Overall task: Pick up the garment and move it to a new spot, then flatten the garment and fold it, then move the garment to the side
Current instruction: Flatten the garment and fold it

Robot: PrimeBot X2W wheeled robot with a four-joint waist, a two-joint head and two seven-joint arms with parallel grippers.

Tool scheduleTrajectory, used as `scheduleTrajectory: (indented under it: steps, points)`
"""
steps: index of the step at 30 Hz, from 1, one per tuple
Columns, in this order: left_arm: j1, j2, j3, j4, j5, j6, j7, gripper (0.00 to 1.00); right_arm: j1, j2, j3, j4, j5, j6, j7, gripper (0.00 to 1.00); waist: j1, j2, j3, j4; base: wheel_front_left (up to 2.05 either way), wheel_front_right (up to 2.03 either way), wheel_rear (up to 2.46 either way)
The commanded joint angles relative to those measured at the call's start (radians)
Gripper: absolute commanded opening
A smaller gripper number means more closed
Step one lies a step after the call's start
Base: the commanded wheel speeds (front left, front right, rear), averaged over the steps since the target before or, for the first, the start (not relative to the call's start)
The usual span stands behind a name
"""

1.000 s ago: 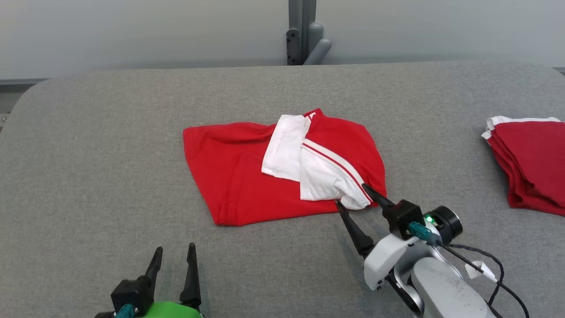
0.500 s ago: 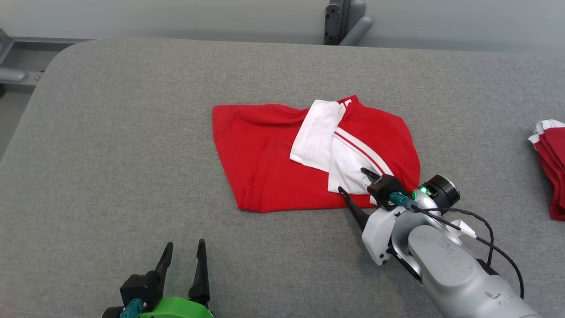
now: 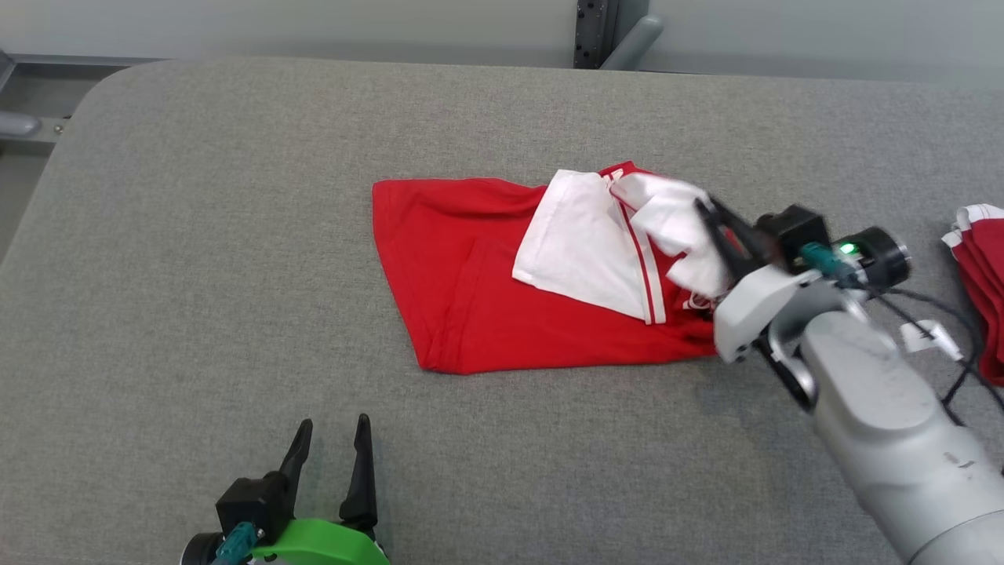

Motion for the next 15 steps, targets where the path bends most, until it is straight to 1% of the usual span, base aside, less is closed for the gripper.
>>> scheduleTrajectory:
  steps: [1,3,6,11,12,13,15]
  points:
    - [-0.019,0.003,-0.002,-0.004,-0.009,0.002,-0.003,1.00,-0.013,-0.039,-0.057,-0.027,0.005,-0.002,-0.003,0.00,0.0000,0.0000,0.005,0.003,0.00,0.00,0.00]
    - [-0.021,0.003,-0.006,-0.005,-0.010,0.000,-0.003,1.00,-0.014,-0.074,-0.128,-0.042,-0.010,-0.002,-0.003,0.00,0.0000,0.0000,0.010,0.008,0.00,0.00,0.00]
    - [-0.026,0.003,-0.014,-0.004,-0.013,-0.001,-0.003,1.00,-0.022,-0.118,-0.234,-0.027,-0.030,-0.002,-0.003,0.00,0.0000,0.0000,0.019,0.022,0.00,0.00,0.00]
    - [-0.040,0.003,-0.023,0.001,-0.006,0.000,-0.003,1.00,-0.057,-0.172,-0.384,0.053,-0.088,-0.002,-0.004,0.00,0.0000,0.0000,0.043,0.047,0.00,0.00,0.00]
    - [-0.043,0.003,-0.025,0.003,-0.002,-0.001,-0.003,1.00,-0.068,-0.183,-0.419,0.078,-0.106,-0.002,-0.003,0.88,0.0000,0.0000,0.049,0.051,0.00,0.00,0.00]
    - [-0.045,0.003,-0.027,0.005,0.000,-0.003,-0.003,1.00,-0.075,-0.188,-0.451,0.109,-0.120,-0.002,-0.004,1.00,0.0000,0.0000,0.054,0.056,0.00,0.00,0.00]
    - [-0.048,0.003,-0.028,0.010,0.001,-0.004,-0.003,1.00,-0.095,-0.186,-0.517,0.139,-0.152,-0.002,-0.004,1.00,0.0000,0.0000,0.059,0.062,0.00,0.00,0.00]
